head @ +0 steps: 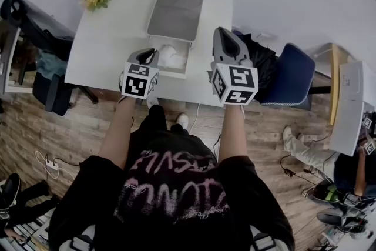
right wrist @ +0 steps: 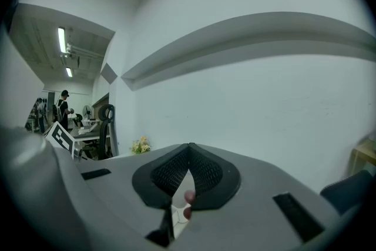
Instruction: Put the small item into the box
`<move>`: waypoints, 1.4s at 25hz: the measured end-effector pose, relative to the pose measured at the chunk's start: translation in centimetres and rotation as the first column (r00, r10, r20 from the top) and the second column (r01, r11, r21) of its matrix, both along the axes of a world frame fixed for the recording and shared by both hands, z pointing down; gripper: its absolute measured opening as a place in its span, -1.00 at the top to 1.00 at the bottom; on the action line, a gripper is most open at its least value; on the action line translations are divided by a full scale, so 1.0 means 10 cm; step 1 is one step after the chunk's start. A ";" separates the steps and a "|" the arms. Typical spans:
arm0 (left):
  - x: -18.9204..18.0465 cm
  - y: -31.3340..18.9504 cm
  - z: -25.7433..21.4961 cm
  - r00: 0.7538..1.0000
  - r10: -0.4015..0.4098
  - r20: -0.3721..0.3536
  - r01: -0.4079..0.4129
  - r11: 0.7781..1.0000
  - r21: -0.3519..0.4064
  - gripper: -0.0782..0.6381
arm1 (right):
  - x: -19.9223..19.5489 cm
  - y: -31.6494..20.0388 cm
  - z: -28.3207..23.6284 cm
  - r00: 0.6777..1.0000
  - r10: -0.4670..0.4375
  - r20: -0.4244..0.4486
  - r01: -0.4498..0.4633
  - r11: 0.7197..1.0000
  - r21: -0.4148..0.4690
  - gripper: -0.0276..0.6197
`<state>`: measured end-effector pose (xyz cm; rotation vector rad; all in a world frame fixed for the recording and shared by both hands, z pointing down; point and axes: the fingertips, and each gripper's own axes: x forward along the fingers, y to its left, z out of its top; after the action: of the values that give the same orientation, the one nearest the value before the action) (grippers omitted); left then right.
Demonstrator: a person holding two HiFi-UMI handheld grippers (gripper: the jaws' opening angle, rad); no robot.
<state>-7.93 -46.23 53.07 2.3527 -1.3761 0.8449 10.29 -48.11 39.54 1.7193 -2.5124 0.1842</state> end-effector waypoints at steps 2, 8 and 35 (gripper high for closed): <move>-0.05 0.02 -0.07 1.000 -0.020 -0.004 0.020 0.999 0.031 0.75 | -0.02 0.04 -0.01 1.000 -0.004 -0.002 0.004 1.000 0.003 0.88; -0.13 0.04 -0.34 0.998 -0.054 -0.034 0.057 0.993 0.104 0.77 | -0.05 0.10 -0.08 1.000 -0.014 -0.007 0.014 1.000 0.016 0.88; -0.28 0.23 -1.86 0.979 -0.045 -0.199 0.127 0.897 0.423 0.78 | -0.07 0.37 -0.27 1.000 -0.010 0.003 0.010 0.998 0.062 0.88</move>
<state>-10.69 -43.96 34.45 2.5804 -1.7141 0.2998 9.61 -44.41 36.82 1.7298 -2.5542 0.1102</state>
